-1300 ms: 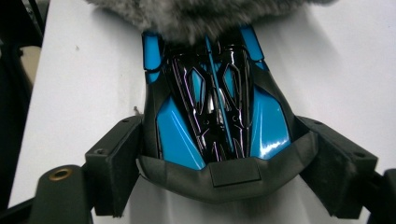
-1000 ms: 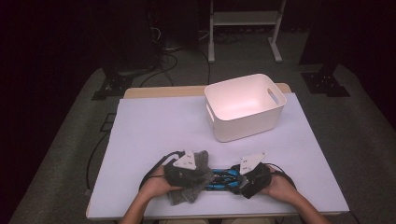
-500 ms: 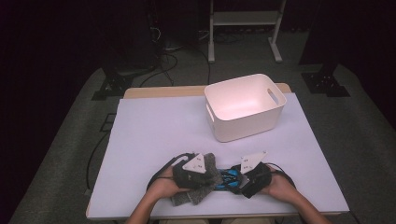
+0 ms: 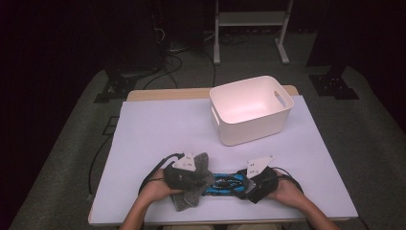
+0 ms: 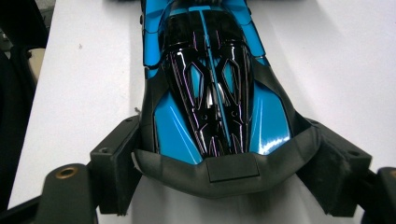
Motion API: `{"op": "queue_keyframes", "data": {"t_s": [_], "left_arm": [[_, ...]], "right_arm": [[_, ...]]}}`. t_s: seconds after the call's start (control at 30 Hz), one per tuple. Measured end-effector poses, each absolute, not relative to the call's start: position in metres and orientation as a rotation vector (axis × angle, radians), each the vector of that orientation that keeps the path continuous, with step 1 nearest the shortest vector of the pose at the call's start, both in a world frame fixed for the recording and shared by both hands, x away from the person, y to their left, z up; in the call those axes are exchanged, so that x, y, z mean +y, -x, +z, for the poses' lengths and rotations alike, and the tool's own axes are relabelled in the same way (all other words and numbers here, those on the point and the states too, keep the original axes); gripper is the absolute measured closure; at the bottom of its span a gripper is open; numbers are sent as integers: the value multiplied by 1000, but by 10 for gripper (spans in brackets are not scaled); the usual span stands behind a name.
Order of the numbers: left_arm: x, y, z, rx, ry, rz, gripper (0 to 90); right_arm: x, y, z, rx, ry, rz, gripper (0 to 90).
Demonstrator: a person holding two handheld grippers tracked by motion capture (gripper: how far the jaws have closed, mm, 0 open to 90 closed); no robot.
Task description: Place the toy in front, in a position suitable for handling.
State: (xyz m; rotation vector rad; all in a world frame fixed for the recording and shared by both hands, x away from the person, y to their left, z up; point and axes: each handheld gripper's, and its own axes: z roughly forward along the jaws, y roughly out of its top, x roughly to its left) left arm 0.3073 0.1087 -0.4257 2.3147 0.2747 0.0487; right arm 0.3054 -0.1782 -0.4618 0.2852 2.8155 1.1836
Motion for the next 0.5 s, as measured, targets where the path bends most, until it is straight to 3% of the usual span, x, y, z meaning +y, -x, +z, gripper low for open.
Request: {"op": "queue_keyframes", "data": {"t_s": [0.2,0.5], "left_arm": [[63,-309,-415,154,-2347,62,783],[40,-323,-417,136,-2339,2,782]], "right_arm": [[-179,-305,-462,2812,-290,1191,211],[-179,-306,-463,2809,-289,1203,211]]}}
